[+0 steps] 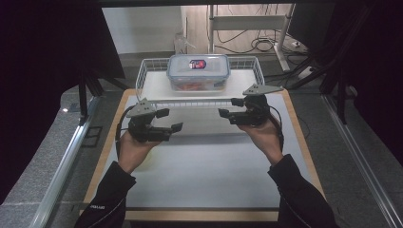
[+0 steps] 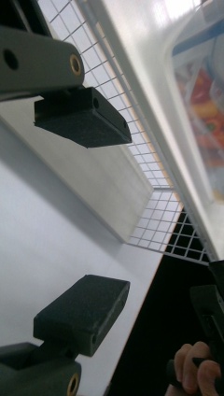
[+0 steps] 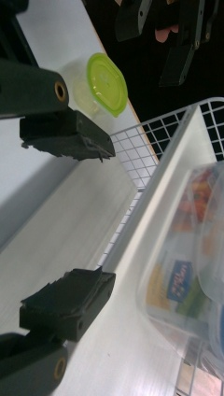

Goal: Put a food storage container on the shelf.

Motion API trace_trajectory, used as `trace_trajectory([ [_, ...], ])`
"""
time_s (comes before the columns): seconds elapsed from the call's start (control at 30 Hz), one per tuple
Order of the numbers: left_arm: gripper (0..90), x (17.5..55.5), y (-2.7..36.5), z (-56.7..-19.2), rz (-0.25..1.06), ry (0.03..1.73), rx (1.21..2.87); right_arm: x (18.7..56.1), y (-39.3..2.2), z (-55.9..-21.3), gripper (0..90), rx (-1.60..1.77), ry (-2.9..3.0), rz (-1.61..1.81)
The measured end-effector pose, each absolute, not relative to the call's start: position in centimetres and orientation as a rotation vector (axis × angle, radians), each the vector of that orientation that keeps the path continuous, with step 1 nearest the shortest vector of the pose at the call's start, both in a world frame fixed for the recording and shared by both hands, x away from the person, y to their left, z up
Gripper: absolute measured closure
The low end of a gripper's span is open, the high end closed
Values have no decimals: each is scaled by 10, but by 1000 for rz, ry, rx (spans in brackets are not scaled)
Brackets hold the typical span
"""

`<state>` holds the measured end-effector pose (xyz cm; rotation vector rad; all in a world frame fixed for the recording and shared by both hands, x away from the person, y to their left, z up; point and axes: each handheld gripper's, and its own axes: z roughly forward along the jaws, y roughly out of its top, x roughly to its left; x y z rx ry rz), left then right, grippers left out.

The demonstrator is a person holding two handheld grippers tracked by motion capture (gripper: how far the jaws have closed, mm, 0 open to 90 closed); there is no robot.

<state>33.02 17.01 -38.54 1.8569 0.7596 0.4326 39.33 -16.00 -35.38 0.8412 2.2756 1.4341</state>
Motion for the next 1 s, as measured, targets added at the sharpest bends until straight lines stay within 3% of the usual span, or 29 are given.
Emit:
trace_trajectory([
  [0.57, 99, 294, 165, -426, 424, 791, 1893, 367, -168, -389, 111, 804, 2321, 1415],
  [1.0, 23, 270, 166, -456, 479, 815, 1929, 346, -174, -415, 17, 784, 2383, 1377],
])
